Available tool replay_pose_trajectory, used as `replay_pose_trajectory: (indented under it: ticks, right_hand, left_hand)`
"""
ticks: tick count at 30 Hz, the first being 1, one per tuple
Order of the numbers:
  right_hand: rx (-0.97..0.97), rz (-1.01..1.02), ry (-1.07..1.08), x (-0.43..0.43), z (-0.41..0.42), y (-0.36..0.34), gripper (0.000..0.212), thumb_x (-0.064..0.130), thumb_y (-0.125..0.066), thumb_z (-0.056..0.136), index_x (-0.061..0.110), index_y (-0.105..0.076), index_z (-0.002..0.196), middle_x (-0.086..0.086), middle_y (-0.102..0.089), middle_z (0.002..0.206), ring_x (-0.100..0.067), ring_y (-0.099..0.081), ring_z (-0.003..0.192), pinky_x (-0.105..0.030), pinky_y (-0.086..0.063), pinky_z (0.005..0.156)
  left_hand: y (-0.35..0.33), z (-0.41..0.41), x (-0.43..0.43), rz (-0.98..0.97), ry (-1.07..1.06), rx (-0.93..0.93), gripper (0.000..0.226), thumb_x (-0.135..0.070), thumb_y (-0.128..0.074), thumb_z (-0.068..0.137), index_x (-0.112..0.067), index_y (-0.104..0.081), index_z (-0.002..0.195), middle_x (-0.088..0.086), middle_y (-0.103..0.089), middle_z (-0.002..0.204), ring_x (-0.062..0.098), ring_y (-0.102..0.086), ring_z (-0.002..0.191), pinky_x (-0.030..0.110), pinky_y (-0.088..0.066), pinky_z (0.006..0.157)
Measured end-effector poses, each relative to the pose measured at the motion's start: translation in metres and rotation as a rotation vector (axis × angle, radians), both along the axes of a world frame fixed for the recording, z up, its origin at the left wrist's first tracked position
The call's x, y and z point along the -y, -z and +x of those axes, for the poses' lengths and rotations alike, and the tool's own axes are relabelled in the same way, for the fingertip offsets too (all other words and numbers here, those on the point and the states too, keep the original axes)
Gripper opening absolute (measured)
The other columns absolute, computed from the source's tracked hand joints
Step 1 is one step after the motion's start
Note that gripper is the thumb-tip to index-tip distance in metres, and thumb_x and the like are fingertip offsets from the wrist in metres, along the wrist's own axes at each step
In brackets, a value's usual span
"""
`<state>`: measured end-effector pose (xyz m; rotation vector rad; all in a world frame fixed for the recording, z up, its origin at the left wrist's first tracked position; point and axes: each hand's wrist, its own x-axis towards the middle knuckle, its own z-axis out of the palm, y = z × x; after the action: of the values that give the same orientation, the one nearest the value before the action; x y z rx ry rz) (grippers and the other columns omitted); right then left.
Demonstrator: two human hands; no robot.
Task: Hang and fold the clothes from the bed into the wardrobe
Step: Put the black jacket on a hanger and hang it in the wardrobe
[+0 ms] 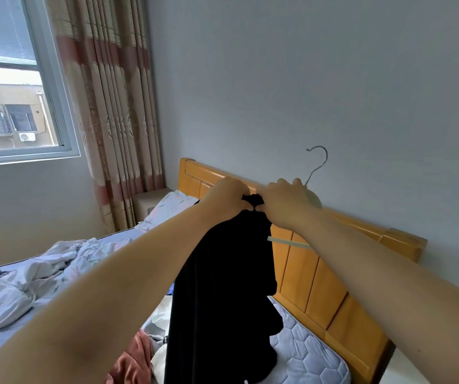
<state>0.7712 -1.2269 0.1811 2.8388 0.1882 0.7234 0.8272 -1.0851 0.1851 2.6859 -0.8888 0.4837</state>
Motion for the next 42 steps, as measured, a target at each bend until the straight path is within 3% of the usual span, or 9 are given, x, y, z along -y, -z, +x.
replay_pose_trajectory:
  ticks: [6,10,15,21,25,33,36,39,42]
  right_hand:
    - [0.035,0.001,0.138,0.003,0.007,0.013,0.013,0.021,-0.046,0.089,0.019,-0.044,0.076,0.003,-0.050,0.080,-0.024,-0.047,0.097,-0.041,-0.030,0.086]
    - [0.019,0.238,0.189,0.024,0.003,0.014,0.017,0.025,-0.048,0.084,0.020,-0.043,0.068,0.003,-0.041,0.068,-0.023,-0.040,0.084,-0.042,-0.030,0.087]
    - [0.104,0.420,0.168,0.046,-0.001,0.013,0.023,0.028,-0.054,0.088,0.017,-0.046,0.070,0.004,-0.035,0.067,-0.023,-0.033,0.077,-0.039,-0.029,0.084]
    - [0.143,0.314,0.182,0.064,0.000,0.015,0.016,0.030,-0.055,0.089,0.018,-0.053,0.079,0.006,-0.034,0.065,-0.024,-0.039,0.082,-0.039,-0.028,0.082]
    - [0.058,0.148,0.226,0.076,0.002,0.031,0.015,0.030,-0.053,0.087,0.022,-0.048,0.075,0.005,-0.042,0.068,-0.024,-0.044,0.089,-0.040,-0.028,0.083]
    - [-0.099,0.015,0.239,0.072,-0.007,0.045,0.020,0.029,-0.050,0.085,0.029,-0.042,0.066,0.009,-0.039,0.066,-0.020,-0.048,0.090,-0.040,-0.026,0.081]
    - [-0.072,0.284,0.277,0.065,-0.014,0.038,0.010,0.033,-0.048,0.088,0.027,-0.053,0.081,0.005,-0.047,0.073,-0.024,-0.047,0.090,-0.041,-0.034,0.089]
    - [-0.024,0.670,0.261,0.062,-0.028,0.024,0.015,0.034,-0.048,0.091,0.024,-0.058,0.087,-0.002,-0.056,0.081,-0.031,-0.047,0.088,-0.041,-0.041,0.088]
    - [0.008,0.614,0.233,0.054,-0.041,0.016,0.016,0.028,-0.049,0.095,0.017,-0.061,0.091,0.001,-0.051,0.076,-0.023,-0.038,0.082,-0.036,-0.035,0.085]
  left_hand:
    - [0.023,0.009,-0.013,-0.184,0.020,-0.083,0.024,-0.017,-0.067,0.083,-0.009,-0.069,0.106,0.005,-0.067,0.105,0.021,-0.059,0.098,0.030,-0.046,0.084]
    - [0.054,0.021,-0.054,-0.525,0.059,-0.582,0.038,-0.011,-0.069,0.084,-0.016,-0.059,0.120,-0.005,-0.064,0.107,0.013,-0.058,0.101,0.011,-0.044,0.070]
    - [0.102,0.028,-0.069,-0.408,-0.033,-0.801,0.037,-0.001,-0.058,0.091,-0.007,-0.056,0.128,0.002,-0.058,0.116,0.014,-0.052,0.104,0.015,-0.043,0.080]
    - [0.093,0.034,-0.056,-0.590,-0.171,-0.564,0.026,-0.025,-0.056,0.095,-0.008,-0.067,0.110,-0.005,-0.065,0.086,0.005,-0.058,0.071,0.009,-0.043,0.056]
    - [0.069,0.041,-0.060,-0.498,-0.201,-0.331,0.023,-0.021,-0.055,0.095,-0.005,-0.071,0.097,0.008,-0.067,0.085,0.018,-0.058,0.076,0.028,-0.047,0.072]
    - [0.019,0.036,-0.044,-0.756,-0.176,-0.039,0.023,-0.015,-0.052,0.094,-0.011,-0.072,0.104,-0.001,-0.065,0.092,0.015,-0.054,0.087,0.023,-0.038,0.079]
    - [0.004,0.021,-0.032,-0.693,0.058,-0.286,0.018,-0.020,-0.057,0.093,-0.012,-0.072,0.102,-0.002,-0.065,0.090,0.013,-0.057,0.087,0.015,-0.042,0.070]
    - [0.004,0.010,-0.034,-0.232,0.228,-0.751,0.024,-0.027,-0.061,0.092,-0.006,-0.069,0.098,0.005,-0.067,0.090,0.017,-0.064,0.085,0.019,-0.053,0.071]
    - [0.011,0.013,-0.042,-0.444,0.195,-0.847,0.021,-0.028,-0.059,0.094,-0.010,-0.070,0.089,0.004,-0.072,0.082,0.011,-0.069,0.070,0.021,-0.056,0.066]
